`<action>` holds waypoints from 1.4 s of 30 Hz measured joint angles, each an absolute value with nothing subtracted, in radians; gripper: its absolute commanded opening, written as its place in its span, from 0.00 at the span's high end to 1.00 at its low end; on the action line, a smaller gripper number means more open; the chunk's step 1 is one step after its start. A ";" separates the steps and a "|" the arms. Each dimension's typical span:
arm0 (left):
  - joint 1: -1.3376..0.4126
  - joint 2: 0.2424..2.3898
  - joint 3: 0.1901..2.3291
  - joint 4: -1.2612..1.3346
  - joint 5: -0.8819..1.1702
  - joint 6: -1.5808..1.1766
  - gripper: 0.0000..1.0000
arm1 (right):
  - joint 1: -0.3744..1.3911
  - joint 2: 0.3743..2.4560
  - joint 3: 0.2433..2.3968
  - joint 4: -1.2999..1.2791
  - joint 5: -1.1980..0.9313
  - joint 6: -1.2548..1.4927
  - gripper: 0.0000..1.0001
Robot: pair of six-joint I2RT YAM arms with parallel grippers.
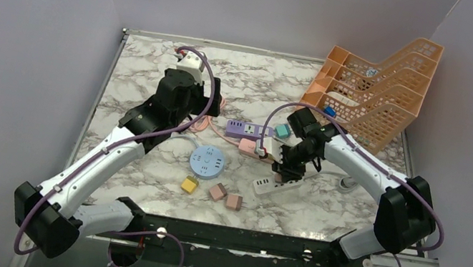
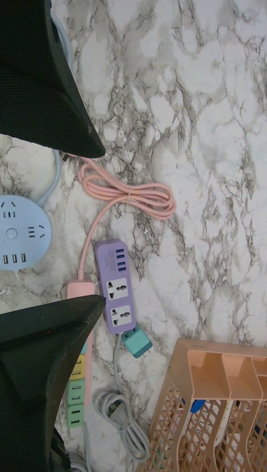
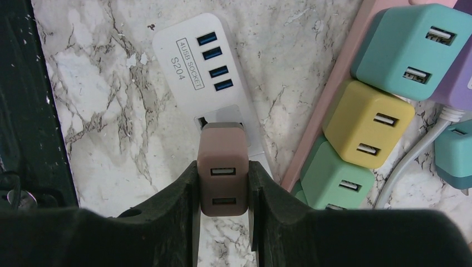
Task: Insert the plug
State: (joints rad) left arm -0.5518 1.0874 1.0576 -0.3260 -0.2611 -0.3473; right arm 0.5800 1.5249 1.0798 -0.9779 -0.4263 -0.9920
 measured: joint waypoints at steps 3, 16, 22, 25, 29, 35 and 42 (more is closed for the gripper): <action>-0.552 1.096 1.057 -0.326 -0.263 -0.345 0.04 | 0.581 1.525 1.080 -0.979 -0.427 -0.992 0.99; -0.552 1.101 1.049 -0.323 -0.264 -0.344 0.04 | 0.587 1.520 1.074 -0.991 -0.440 -0.993 0.99; -0.552 1.102 1.043 -0.322 -0.268 -0.345 0.05 | 0.597 1.501 1.048 -0.978 -0.451 -1.008 0.99; -0.552 1.102 1.039 -0.322 -0.271 -0.344 0.05 | 0.597 1.485 1.030 -0.962 -0.451 -1.016 0.98; -0.552 1.102 1.032 -0.322 -0.275 -0.345 0.05 | 0.606 1.451 0.984 -0.916 -0.435 -1.036 0.98; -0.552 1.106 1.032 -0.321 -0.279 -0.344 0.05 | 0.622 1.411 0.911 -0.841 -0.401 -1.076 0.97; -0.552 1.107 1.032 -0.307 -0.282 -0.341 0.05 | 0.667 1.392 0.863 -0.785 -0.349 -1.096 0.97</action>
State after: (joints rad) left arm -0.5518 1.1069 1.0317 -0.3065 -0.2821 -0.3412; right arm 0.6670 1.3922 0.8627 -0.7853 -0.3492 -1.0962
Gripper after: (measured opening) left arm 0.955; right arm 0.302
